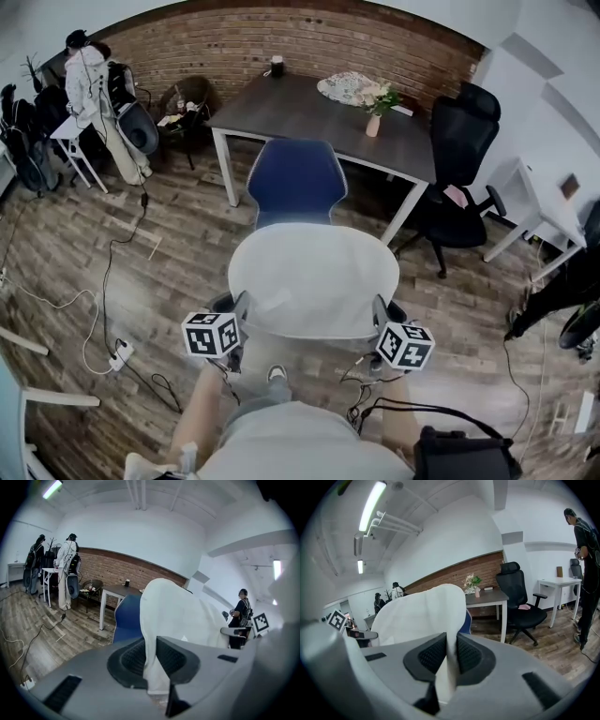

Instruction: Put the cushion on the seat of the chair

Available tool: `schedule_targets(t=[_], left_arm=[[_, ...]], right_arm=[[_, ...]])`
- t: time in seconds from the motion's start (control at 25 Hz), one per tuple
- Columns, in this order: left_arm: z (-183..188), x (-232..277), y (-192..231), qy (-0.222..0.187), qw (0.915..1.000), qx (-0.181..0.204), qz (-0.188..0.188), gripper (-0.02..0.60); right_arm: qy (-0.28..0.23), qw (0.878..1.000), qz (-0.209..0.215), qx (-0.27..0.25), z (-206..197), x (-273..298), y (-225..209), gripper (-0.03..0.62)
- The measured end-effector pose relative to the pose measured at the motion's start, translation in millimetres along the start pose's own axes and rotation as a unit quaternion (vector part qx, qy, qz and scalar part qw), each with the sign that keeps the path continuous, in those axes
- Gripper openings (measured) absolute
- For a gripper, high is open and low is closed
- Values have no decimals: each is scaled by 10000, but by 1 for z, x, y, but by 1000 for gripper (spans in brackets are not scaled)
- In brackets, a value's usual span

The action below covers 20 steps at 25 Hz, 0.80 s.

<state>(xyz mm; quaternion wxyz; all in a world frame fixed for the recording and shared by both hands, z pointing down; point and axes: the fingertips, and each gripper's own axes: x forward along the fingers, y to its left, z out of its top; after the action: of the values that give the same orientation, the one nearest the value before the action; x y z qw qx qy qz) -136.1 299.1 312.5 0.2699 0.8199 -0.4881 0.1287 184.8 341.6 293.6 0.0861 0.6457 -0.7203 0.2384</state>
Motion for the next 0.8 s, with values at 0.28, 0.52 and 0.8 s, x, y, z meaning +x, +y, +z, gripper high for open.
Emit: schedule_targets(t=[0.28, 0.52, 0.8], left_arm=[[38, 48, 41, -15, 9999, -41, -107, 48], [74, 75, 83, -72, 9999, -63, -53, 48], [81, 104, 105, 27, 9996, -106, -248, 48]], right_arm=[[-8, 9999, -140, -26, 30, 70, 12, 51], [-35, 9998, -191, -78, 54, 118, 30, 52], [22, 9994, -340, -74, 57, 141, 37, 52]])
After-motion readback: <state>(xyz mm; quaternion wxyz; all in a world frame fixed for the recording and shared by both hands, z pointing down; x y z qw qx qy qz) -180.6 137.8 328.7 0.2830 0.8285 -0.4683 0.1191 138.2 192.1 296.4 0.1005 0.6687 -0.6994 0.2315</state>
